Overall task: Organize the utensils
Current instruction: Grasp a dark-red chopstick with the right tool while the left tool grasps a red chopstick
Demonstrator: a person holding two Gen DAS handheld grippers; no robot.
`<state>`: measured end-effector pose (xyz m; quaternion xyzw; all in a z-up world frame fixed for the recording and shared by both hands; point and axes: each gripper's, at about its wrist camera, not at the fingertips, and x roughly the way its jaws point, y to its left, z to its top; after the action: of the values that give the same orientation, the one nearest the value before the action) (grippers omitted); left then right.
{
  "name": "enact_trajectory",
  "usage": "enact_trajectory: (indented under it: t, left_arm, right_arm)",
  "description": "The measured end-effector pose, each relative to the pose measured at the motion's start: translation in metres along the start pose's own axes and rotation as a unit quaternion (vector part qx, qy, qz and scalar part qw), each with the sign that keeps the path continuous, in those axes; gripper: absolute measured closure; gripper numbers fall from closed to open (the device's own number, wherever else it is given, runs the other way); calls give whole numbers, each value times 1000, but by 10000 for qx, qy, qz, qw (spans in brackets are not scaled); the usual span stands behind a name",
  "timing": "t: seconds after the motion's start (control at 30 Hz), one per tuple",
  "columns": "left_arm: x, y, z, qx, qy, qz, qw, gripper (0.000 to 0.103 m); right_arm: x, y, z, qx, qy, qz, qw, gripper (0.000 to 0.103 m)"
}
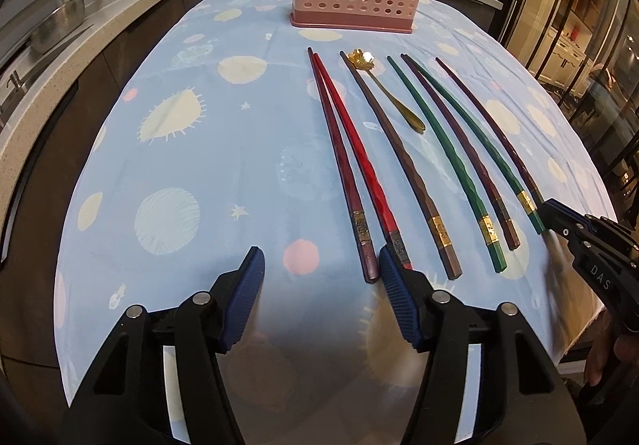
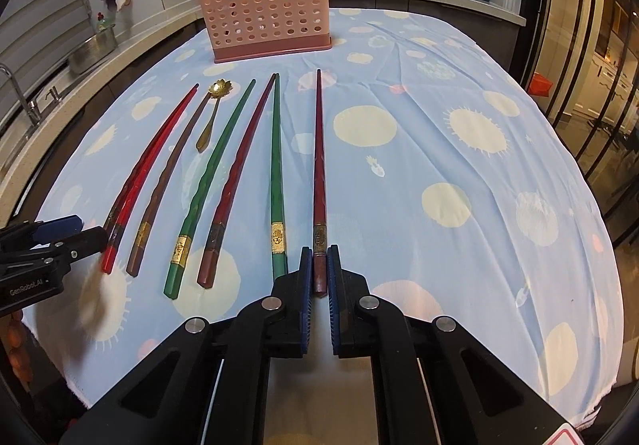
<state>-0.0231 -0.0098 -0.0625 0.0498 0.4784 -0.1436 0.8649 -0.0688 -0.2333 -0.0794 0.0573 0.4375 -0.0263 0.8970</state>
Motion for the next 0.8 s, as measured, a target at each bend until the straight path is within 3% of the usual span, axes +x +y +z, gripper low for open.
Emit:
enact_trajectory:
  t: [0.27, 0.33, 0.47, 0.67, 0.8]
  left_arm:
    - [5, -3, 1, 134, -57, 149, 9998, 48]
    - [3, -3, 0, 157, -72, 170, 9997, 56]
    - [0, -3, 0, 220, -34, 9, 9998, 95]
    - [-12, 1, 3, 150, -102, -203, 9996, 96]
    - [-38, 8, 17, 45, -449, -299, 9985, 96]
  right_arm:
    - [-1, -1, 0, 12, 9, 13, 10000, 96]
    - [-1, -1, 0, 5, 10, 12, 10000, 96]
    - [-2, -1, 0, 6, 10, 32, 10000, 96]
    - [-19, -6, 3, 62, -178, 67, 9998, 96]
    - [-45, -10, 15, 102, -516, 90, 9986, 96]
